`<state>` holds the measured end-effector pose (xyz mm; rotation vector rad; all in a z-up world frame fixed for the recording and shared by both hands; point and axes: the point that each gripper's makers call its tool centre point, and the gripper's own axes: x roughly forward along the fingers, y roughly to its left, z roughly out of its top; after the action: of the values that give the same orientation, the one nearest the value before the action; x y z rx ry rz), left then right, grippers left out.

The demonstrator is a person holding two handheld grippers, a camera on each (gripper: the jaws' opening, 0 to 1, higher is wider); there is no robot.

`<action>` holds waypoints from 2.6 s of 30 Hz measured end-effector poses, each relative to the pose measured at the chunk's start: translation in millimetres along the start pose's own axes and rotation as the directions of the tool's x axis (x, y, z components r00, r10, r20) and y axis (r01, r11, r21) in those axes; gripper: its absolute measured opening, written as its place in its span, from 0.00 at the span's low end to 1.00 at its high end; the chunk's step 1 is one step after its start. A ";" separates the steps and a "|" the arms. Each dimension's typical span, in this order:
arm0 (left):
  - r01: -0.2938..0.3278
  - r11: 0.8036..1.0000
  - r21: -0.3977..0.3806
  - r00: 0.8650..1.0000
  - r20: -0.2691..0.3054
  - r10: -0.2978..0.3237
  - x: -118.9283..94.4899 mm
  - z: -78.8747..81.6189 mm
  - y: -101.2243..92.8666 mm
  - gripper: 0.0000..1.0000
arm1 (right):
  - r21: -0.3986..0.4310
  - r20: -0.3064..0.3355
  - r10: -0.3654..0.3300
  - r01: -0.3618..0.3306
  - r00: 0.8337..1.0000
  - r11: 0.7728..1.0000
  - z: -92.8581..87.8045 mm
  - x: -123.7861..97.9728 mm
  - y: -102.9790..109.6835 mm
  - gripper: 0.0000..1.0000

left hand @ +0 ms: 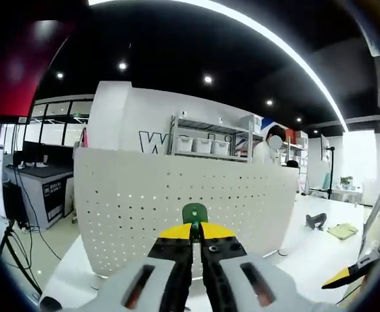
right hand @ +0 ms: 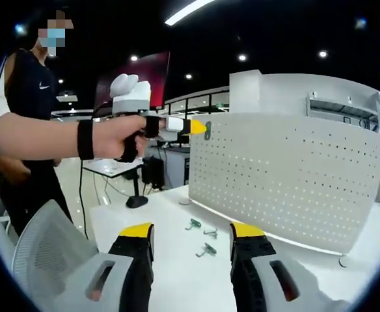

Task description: Insert the hook assembly into the mounting plate slot until the hook locks in place.

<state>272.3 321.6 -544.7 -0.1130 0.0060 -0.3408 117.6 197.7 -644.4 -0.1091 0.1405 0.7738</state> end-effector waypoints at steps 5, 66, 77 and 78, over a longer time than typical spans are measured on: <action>-0.015 0.999 0.046 1.000 0.010 0.014 7.2 4.3 1.2 0.03 | 0.000 0.004 -0.021 0.021 1.000 1.000 -1.9 -1.4 -3.4 0.48; -0.193 0.973 0.128 0.980 0.071 0.185 93.6 42.5 56.6 0.03 | 0.039 -0.025 -0.027 0.028 0.999 0.999 -21.0 8.2 -18.2 0.45; -0.198 0.971 0.137 0.979 0.068 0.191 107.9 37.5 60.6 0.03 | 0.044 -0.050 -0.041 0.043 0.998 0.998 -28.6 4.4 -24.1 0.45; -0.199 0.971 0.135 0.979 0.069 0.191 109.1 37.2 61.2 0.03 | 0.046 -0.055 -0.042 0.045 0.998 0.998 -29.7 4.2 -24.9 0.45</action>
<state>396.5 346.6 -513.1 0.0189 -0.0614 -0.1403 135.5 178.5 -673.2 -0.0880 0.2067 0.7240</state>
